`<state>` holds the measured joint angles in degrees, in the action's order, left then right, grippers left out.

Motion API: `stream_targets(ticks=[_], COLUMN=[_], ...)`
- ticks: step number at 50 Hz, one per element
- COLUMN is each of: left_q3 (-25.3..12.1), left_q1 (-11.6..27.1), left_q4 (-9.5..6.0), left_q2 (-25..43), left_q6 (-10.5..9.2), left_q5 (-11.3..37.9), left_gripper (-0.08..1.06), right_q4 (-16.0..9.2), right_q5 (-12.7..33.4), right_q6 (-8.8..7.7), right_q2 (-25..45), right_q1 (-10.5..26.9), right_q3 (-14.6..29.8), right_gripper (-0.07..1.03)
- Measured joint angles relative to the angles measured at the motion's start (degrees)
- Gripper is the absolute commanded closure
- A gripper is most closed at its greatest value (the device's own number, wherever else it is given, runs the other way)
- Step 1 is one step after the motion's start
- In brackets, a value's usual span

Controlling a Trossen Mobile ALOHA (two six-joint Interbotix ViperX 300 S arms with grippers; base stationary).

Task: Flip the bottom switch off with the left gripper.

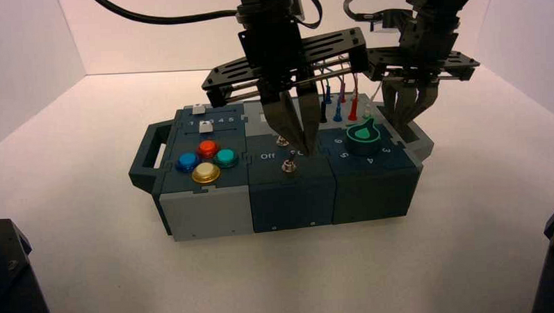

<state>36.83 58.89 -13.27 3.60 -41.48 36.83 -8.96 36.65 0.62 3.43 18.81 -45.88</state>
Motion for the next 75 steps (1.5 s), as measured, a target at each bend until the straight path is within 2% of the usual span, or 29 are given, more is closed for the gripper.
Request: stream_targets(ticks=[37, 75], left_q3=[0.09, 3.08], left_q1=[-0.26, -2.02], left_q4=[0.09, 0.18], left_q2=[2.11, 0.53], left_q6=[0.79, 0.97], left_q5=[0.00, -1.58], left_gripper=[1.01, 1.01], right_q4=[-0.09, -0.09], right_q5=[0.70, 1.05], right_q6=[0.00, 0.00], right_q2=[0.62, 1.05], right_q1=[-0.09, 0.00], right_q3=[0.53, 0.88], right_gripper=[0.98, 0.98])
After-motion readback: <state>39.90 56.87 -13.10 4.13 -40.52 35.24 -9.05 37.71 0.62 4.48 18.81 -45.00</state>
